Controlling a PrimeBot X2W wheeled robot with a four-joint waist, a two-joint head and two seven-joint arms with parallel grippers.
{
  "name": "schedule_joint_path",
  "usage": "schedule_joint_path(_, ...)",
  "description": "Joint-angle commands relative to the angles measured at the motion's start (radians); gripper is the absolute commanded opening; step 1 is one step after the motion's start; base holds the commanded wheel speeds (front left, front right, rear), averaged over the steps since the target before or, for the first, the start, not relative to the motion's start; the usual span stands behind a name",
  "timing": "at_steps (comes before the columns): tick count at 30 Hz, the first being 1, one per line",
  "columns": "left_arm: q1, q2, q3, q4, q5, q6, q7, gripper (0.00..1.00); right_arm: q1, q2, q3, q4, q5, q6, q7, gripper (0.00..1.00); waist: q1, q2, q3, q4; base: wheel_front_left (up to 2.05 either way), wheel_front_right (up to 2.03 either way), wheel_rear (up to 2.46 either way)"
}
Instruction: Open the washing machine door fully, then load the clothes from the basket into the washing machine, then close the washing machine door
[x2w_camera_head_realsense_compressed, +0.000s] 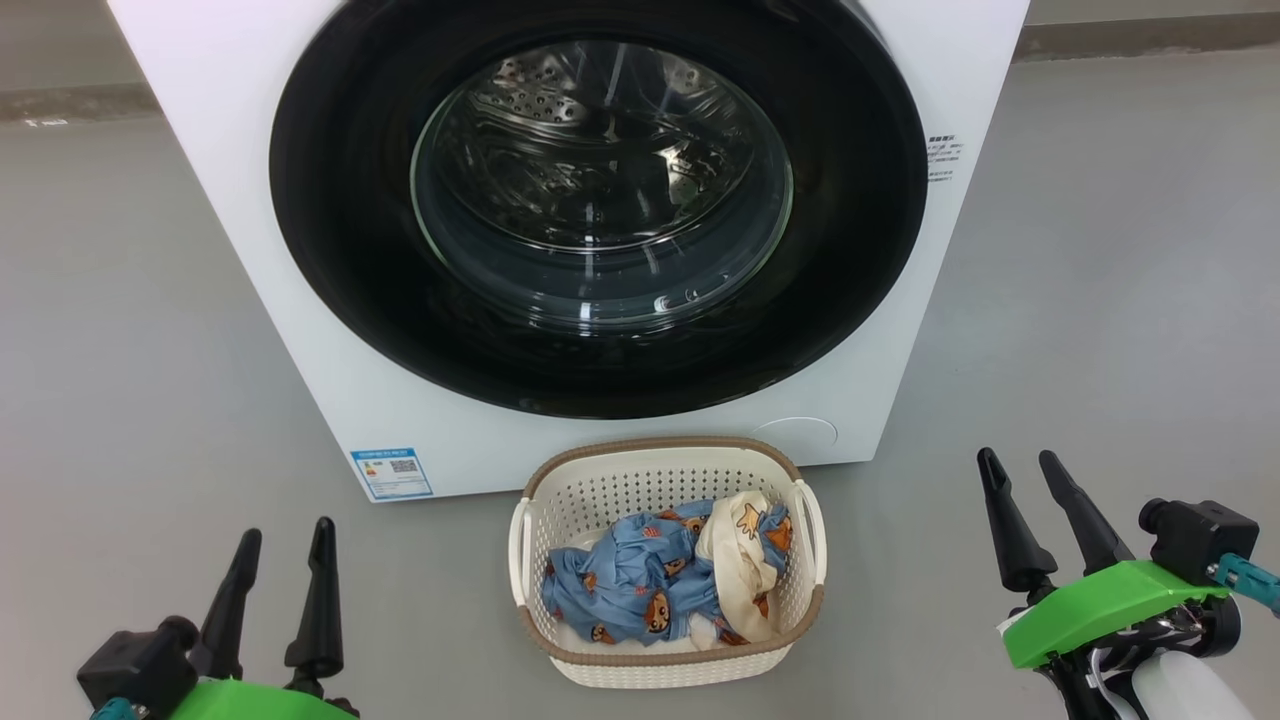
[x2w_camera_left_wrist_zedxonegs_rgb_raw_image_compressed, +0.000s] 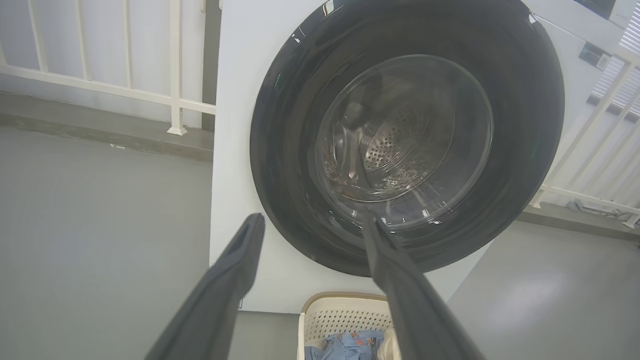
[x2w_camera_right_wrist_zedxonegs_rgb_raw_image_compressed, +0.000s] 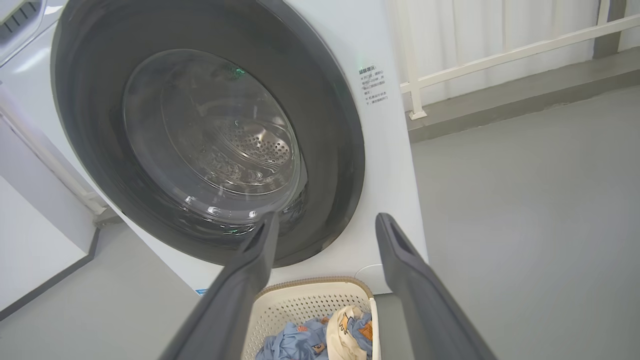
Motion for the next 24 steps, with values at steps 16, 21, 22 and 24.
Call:
schedule_joint_path(16, -0.080, 0.037, 0.059, 0.083, 0.169, 0.000, -0.057, 1.00, 0.014, 0.013, -0.039, -0.019, -0.169, 0.006, -0.060, 1.00, 0.0000, 0.0000, -0.002, -0.008, 0.00, 0.00, 0.00)
schedule_joint_path(21, -0.083, 0.034, 0.069, 0.094, 0.178, 0.000, -0.057, 1.00, 0.016, 0.017, -0.044, -0.023, -0.181, 0.006, -0.060, 1.00, 0.0000, 0.0000, 0.002, -0.011, 0.00, 0.00, 0.00)
schedule_joint_path(22, -0.084, 0.034, 0.069, 0.095, 0.181, 0.000, -0.057, 1.00, 0.015, 0.018, -0.046, -0.023, -0.182, 0.006, -0.060, 1.00, 0.0000, 0.0000, 0.002, -0.011, 0.00, 0.00, 0.00)
schedule_joint_path(24, -0.086, 0.037, 0.070, 0.096, 0.190, 0.000, -0.057, 1.00, 0.014, 0.020, -0.049, -0.025, -0.183, 0.006, -0.060, 1.00, 0.0000, 0.0000, 0.003, -0.011, 0.00, 0.00, 0.00)
